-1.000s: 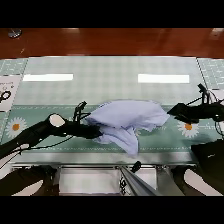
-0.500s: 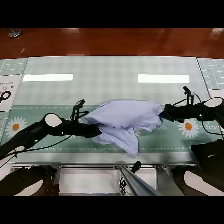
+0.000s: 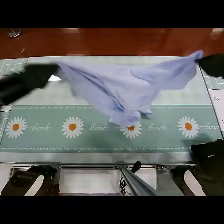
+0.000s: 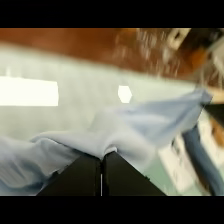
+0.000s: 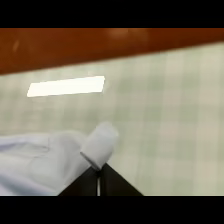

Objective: Fold the shirts.

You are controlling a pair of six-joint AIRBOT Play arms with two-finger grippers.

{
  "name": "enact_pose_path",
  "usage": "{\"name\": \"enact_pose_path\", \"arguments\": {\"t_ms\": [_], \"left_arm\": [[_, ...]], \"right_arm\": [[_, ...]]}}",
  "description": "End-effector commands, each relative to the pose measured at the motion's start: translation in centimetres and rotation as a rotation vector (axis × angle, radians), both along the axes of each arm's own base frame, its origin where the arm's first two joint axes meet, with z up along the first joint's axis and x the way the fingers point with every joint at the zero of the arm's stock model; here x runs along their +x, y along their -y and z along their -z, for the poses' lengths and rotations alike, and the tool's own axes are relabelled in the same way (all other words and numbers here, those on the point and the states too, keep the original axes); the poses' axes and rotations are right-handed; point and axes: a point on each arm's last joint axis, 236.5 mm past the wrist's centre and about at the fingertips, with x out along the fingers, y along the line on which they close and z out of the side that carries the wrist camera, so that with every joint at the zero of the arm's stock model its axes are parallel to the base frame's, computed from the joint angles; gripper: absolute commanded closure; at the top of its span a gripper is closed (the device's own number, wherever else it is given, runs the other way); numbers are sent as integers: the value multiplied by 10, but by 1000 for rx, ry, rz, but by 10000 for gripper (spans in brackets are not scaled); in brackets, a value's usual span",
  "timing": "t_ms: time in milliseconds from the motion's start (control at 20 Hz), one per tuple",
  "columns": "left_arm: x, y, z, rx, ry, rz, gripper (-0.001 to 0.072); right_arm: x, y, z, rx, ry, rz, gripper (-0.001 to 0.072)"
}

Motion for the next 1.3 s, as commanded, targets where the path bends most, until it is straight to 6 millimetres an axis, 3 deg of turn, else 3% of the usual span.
{"name": "enact_pose_path", "arguments": {"t_ms": [0,150,250,400,550,750,900,1050,1150,1250], "left_arm": [[-56,-19,-136,-22,331,-46,695],[-110,-28,-219,56,582,-90,696],[-144,-33,-253,103,687,-115,696],[-172,-33,-268,128,710,-111,695],[-165,-31,-243,207,618,-95,695],[-144,-31,-197,311,442,-72,695],[-114,-39,-133,436,205,-50,695],[-76,-34,-56,469,-38,24,695],[-47,-31,-6,456,-169,48,695],[-17,-25,36,412,-251,65,695]], "right_arm": [[-36,-12,-115,-23,271,2,697],[-73,-20,-206,-88,490,10,697],[-100,-17,-259,-128,634,55,697],[-133,-7,-313,-165,785,147,697],[-147,1,-331,-198,833,197,697],[-142,2,-316,-231,772,189,697],[-109,29,-277,-322,607,245,697],[-39,36,-224,-309,416,181,697],[22,30,-173,-265,272,107,696],[87,19,-107,-237,124,42,697]]}}
